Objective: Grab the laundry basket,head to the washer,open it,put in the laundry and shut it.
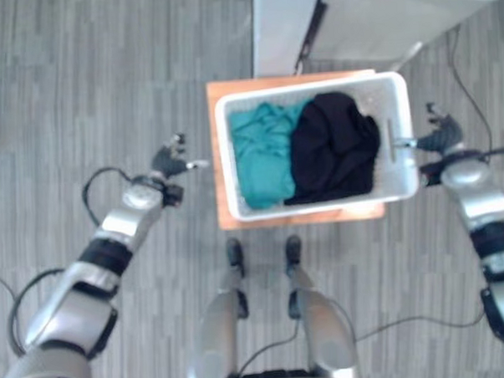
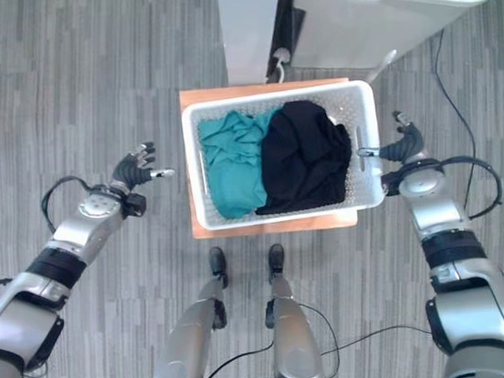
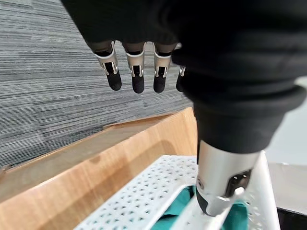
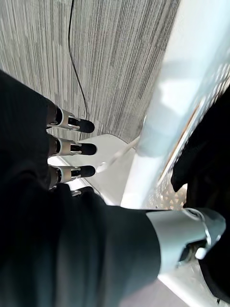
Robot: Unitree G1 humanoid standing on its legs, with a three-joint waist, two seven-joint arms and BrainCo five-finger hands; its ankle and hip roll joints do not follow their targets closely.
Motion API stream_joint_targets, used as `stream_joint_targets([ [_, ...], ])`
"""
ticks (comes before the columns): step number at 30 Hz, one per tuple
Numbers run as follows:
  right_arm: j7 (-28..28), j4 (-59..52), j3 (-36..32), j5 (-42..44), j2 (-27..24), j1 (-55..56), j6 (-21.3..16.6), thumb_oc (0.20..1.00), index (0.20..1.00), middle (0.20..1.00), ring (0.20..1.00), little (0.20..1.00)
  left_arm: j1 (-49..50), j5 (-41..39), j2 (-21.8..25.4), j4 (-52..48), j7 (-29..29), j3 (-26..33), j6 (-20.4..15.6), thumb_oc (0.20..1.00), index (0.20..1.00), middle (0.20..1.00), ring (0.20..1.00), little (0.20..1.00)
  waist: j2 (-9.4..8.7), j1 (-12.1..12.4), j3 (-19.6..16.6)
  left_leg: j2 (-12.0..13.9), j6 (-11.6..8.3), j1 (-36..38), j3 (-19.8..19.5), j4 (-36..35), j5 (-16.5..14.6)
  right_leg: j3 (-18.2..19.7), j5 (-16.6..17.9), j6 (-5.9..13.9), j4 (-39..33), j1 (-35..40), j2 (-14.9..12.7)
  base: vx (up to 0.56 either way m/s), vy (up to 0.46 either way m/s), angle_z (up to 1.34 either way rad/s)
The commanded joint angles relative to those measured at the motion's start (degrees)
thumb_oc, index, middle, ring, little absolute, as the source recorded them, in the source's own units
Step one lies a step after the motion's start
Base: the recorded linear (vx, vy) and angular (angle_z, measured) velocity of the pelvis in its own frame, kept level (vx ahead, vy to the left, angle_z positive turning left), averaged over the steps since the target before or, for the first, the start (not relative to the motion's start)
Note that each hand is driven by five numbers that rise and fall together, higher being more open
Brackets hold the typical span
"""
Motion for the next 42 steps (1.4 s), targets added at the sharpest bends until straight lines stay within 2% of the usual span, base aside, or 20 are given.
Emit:
stream_joint_targets([
  [1,-1.5,-3.4,-2.5,0.6,-3.9,2.7,-1.7,1.0,1.0,1.0,1.0,1.0,-4.1,2.1,-4.0,2.9,0.7,-0.3,-1.8,1.0,1.0,1.0,1.0,1.0,0.8,0.3,-4.2,0.1,-1.93,-1.8,-2.5,3.9,-2.1,-2.8,-3.6,2.72,7.5,-4.5,-2.0,0.0,0.0,0.0],
  [14,-1.7,-8.8,-5.2,-0.6,-1.7,7.6,-1.9,1.0,1.0,1.0,1.0,1.0,-6.8,4.5,-7.7,4.1,0.7,-1.4,-1.0,1.0,1.0,1.0,1.0,1.0,1.8,0.3,-3.2,-0.3,-1.7,-2.7,-2.6,5.3,-2.9,-2.5,-4.6,2.33,8.8,-5.6,-2.1,0.0,-0.004,-0.02],
  [24,-3.7,-8.2,-5.0,-1.9,-0.5,5.7,-2.3,1.0,1.0,1.0,1.0,1.0,-10.5,6.4,-11.0,8.2,0.9,-2.5,-0.6,1.0,1.0,1.0,1.0,1.0,2.25,0.4,-2.9,-0.3,-1.72,-3.9,-2.7,5.9,-3.4,-2.1,-5.1,2.24,9.3,-6.9,-2.0,0.0,0.0,0.0],
  [29,-4.5,-4.4,-1.3,-2.1,0.0,-0.3,-2.1,1.0,1.0,1.0,1.0,1.0,-15.1,7.8,-14.0,16.1,1.1,-4.2,-0.2,1.0,1.0,1.0,1.0,1.0,2.16,0.3,-2.5,-0.1,-1.81,-5.1,-2.5,6.1,-3.2,-1.9,-5.0,2.19,9.6,-8.1,-1.9,0.0,-0.007,0.0],
  [34,-5.1,1.1,4.5,-1.7,1.8,-8.0,-3.0,1.0,1.0,1.0,1.0,1.0,-19.9,8.6,-17.8,30.4,1.2,-5.6,-0.6,1.0,1.0,1.0,1.0,1.0,1.94,0.0,-1.8,0.0,-1.9,-6.3,-2.3,7.0,-3.2,-1.7,-4.8,2.12,10.0,-9.3,-1.8,0.0,0.0,0.0],
  [42,-6.3,6.7,8.9,0.1,4.8,-13.3,-4.4,1.0,1.0,1.0,1.0,1.0,-21.8,8.5,-19.7,32.9,1.9,-6.7,-1.6,1.0,1.0,1.0,1.0,1.0,2.23,0.4,-1.1,-0.1,-1.9,-6.9,-2.4,7.2,-3.1,-1.6,-4.5,2.16,10.0,-10.0,-1.7,0.0,-0.003,-0.01],
])
